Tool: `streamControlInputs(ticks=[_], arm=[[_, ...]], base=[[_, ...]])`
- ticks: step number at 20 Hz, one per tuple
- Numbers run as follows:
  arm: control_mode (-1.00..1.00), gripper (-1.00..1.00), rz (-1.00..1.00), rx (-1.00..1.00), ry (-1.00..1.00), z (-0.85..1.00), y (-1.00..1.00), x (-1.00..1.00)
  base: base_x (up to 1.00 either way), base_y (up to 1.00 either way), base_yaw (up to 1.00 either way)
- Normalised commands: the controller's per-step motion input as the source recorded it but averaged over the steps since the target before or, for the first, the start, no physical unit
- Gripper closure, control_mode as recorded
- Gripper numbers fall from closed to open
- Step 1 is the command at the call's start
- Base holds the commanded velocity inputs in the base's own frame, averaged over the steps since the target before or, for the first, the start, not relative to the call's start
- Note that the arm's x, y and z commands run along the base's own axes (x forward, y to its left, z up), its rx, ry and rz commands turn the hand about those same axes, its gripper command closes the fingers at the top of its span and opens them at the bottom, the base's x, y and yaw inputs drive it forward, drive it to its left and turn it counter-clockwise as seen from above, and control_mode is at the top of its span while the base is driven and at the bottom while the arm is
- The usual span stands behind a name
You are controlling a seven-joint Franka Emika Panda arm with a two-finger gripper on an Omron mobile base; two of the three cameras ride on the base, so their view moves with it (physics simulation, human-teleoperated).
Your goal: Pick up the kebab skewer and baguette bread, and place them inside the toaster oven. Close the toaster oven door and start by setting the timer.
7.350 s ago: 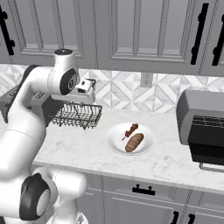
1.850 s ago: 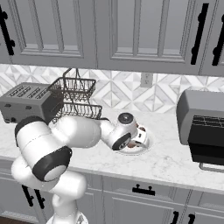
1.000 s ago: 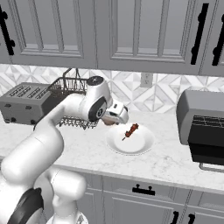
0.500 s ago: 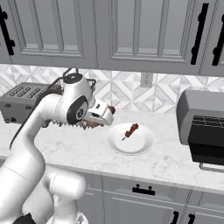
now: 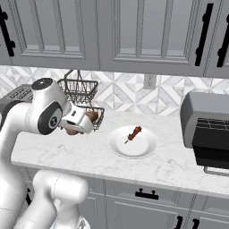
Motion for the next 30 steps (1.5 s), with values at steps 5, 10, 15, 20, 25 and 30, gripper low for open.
streamControlInputs(ticks=[5,10,15,20,25,30], arm=[[-1.0,1.0,0.13,0.01,0.0,0.06,0.05,-0.01],[-1.0,1.0,0.21,0.01,0.0,0.0,-0.04,-0.16],[1.0,1.0,0.0,0.0,0.0,0.0,0.0,-0.18],[1.0,1.0,0.0,0.0,0.0,0.0,0.0,0.0],[1.0,1.0,0.0,0.0,0.0,0.0,0.0,0.0],[1.0,1.0,0.0,0.0,0.0,0.0,0.0,0.0]], base=[[0.0,0.0,0.0],[0.0,0.0,0.0],[-0.14,-0.03,-0.01],[-0.12,-0.76,-0.05],[0.0,-0.9,0.0],[0.02,-0.7,0.0]])
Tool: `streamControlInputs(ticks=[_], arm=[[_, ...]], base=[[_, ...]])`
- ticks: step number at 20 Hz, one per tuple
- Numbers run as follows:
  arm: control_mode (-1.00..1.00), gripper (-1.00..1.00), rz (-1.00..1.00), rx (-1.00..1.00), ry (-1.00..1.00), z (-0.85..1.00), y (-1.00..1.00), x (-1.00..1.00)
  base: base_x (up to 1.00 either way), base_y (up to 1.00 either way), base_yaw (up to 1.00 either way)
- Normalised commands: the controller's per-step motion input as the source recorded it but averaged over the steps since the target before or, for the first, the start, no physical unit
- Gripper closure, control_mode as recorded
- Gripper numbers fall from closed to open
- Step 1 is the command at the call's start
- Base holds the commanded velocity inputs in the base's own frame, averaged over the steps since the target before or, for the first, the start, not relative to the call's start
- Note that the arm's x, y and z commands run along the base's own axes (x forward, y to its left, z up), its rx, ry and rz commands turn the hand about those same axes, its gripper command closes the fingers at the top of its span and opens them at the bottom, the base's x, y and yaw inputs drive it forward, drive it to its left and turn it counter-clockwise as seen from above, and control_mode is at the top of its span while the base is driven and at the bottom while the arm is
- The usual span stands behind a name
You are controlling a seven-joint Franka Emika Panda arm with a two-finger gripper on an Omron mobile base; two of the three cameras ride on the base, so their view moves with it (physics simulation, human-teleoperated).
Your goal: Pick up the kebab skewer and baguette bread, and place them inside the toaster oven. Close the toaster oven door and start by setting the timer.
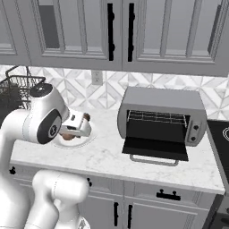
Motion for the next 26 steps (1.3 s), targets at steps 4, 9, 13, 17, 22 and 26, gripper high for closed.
streamControlInputs(ticks=[4,9,13,17,22,26], arm=[[1.0,1.0,0.0,0.0,0.0,0.0,0.0,0.0],[1.0,1.0,0.0,0.0,0.0,0.0,0.0,0.0],[1.0,1.0,0.0,0.0,0.0,0.0,0.0,0.0],[1.0,1.0,0.0,0.0,0.0,0.0,0.0,0.0],[-1.0,1.0,0.0,0.0,0.0,0.0,-0.22,-0.06],[-1.0,1.0,0.04,0.0,0.0,0.0,-0.95,-0.31]], base=[[0.06,-0.59,0.0],[0.39,-0.22,0.0],[0.56,0.0,0.0],[0.38,0.05,-0.01],[0.03,-0.04,-0.01],[0.0,0.0,0.0]])
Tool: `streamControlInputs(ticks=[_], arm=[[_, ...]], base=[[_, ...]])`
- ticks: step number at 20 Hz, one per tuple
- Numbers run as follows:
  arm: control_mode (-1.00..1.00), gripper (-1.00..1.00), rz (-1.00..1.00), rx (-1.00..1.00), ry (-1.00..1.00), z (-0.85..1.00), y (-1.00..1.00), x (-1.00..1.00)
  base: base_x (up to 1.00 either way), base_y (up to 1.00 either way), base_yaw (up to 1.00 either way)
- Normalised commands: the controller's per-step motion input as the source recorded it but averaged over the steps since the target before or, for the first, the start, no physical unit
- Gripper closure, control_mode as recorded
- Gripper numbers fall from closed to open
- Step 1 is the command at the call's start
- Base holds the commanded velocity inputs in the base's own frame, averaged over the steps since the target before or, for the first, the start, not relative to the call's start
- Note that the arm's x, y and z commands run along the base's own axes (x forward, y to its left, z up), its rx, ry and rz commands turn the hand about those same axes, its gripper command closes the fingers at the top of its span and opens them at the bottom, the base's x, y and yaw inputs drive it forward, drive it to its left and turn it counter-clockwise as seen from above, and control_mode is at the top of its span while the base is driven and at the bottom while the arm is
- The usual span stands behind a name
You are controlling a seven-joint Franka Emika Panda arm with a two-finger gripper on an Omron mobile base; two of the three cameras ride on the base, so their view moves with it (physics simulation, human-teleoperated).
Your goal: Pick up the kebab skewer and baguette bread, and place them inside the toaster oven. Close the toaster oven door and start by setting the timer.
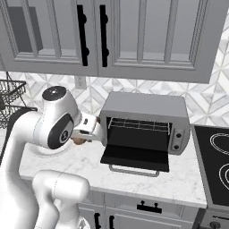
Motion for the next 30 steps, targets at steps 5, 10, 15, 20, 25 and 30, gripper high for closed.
streamControlInputs(ticks=[5,10,15,20,25,30], arm=[[-1.0,1.0,0.14,0.01,-0.02,-0.16,-1.0,-0.13],[-1.0,1.0,0.21,0.0,-0.1,-0.34,-0.83,-0.03],[-1.0,1.0,0.25,0.0,-0.24,-0.29,-0.18,0.04],[-1.0,1.0,0.18,0.0,-0.15,-0.23,-0.02,0.14],[-1.0,1.0,0.0,0.02,0.0,-0.03,-0.1,0.39],[-1.0,1.0,0.0,0.0,0.01,-0.28,-0.28,0.42]], base=[[0.0,0.0,0.0],[0.0,0.0,0.0],[0.0,0.0,0.0],[0.0,0.0,0.0],[0.0,0.0,0.0],[0.0,0.0,0.0]])
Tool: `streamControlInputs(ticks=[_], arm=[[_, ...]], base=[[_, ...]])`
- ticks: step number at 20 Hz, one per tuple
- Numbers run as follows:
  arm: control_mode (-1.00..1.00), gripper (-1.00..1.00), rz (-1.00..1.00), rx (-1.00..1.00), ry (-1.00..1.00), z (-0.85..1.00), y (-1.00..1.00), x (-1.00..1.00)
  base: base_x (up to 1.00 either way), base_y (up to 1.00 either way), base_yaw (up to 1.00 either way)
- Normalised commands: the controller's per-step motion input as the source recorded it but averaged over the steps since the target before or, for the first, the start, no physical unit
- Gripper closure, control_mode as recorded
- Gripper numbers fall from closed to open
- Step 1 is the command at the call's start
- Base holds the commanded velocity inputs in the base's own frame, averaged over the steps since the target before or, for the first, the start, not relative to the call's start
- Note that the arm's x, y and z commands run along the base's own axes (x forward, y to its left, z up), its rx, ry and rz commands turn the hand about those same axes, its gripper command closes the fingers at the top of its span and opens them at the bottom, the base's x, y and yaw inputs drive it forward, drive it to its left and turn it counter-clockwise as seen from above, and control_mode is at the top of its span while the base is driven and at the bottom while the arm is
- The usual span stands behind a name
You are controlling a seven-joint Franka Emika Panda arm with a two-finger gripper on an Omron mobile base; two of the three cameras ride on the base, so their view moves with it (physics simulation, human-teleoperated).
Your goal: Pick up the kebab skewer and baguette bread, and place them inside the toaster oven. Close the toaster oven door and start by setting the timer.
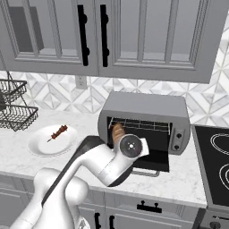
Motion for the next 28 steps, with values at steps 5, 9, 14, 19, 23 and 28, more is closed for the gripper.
streamControlInputs(ticks=[5,9,14,19,23,28], arm=[[-1.0,1.0,0.0,0.0,0.03,-0.3,-0.05,0.37],[-1.0,1.0,0.0,0.0,0.03,0.0,0.01,0.63],[-1.0,1.0,0.0,0.0,0.04,-0.08,0.0,0.45],[-1.0,1.0,0.0,0.0,0.04,-0.18,0.0,0.34],[-1.0,1.0,0.0,0.0,0.0,-0.03,0.0,0.41],[-1.0,1.0,0.0,0.0,0.0,-0.1,0.0,0.33]], base=[[0.0,0.0,0.0],[0.0,0.0,0.0],[0.0,0.0,0.0],[0.0,0.0,0.0],[0.0,0.0,0.0],[0.0,0.0,0.0]])
